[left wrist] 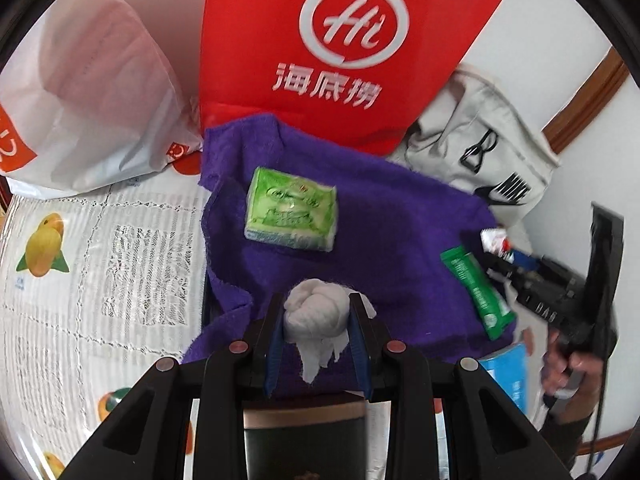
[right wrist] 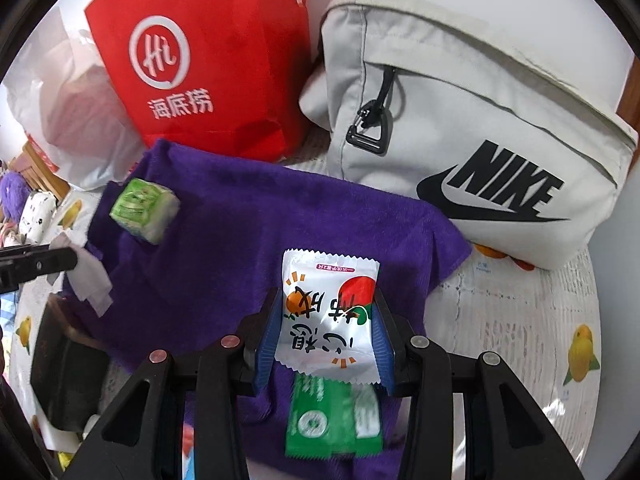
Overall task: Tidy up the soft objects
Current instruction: 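Release the white packet onto the purple towel with the right tool while the left tool drops the cloth there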
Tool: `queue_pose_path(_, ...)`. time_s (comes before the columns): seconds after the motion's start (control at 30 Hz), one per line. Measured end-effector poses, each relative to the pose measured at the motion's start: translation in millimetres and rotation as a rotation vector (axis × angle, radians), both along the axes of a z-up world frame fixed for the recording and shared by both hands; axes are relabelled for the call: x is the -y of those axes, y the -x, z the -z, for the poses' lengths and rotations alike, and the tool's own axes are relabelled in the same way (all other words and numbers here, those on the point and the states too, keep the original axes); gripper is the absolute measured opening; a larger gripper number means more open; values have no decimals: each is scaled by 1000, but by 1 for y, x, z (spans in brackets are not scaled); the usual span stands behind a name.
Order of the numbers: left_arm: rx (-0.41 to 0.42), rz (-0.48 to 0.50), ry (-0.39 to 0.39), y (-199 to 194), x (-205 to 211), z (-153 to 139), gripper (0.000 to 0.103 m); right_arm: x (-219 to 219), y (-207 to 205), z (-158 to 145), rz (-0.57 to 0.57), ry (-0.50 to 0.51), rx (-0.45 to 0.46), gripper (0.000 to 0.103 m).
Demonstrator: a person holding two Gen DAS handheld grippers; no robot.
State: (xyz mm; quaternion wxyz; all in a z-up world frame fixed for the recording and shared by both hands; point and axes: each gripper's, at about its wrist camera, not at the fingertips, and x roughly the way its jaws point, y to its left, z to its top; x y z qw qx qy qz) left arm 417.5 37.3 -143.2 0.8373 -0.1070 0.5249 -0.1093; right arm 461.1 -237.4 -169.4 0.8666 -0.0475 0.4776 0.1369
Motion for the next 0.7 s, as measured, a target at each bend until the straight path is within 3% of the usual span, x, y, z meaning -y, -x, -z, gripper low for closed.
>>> queue_pose_path(0.4, -32, 9, 1, -17, 1, 20, 29, -7, -36, 26, 11, 15, -72, 43)
queue_pose_path(0.5, -43, 15, -7, -21, 4, 23, 29, -6, -41, 31, 12, -2, -109, 48)
queue_pose_path(0.6, -48, 15, -17, -24, 5, 22, 46, -4, -41, 29, 5, -11, -104, 64)
queue_pose_path(0.67, -31, 6, -28, -23, 6, 19, 71, -3, -38, 24, 4, -5, -90, 66)
queue_pose_path(0.7, -13, -4, -45, -20, 6, 15, 73, 0, -35, 21, 2, -6, -86, 67)
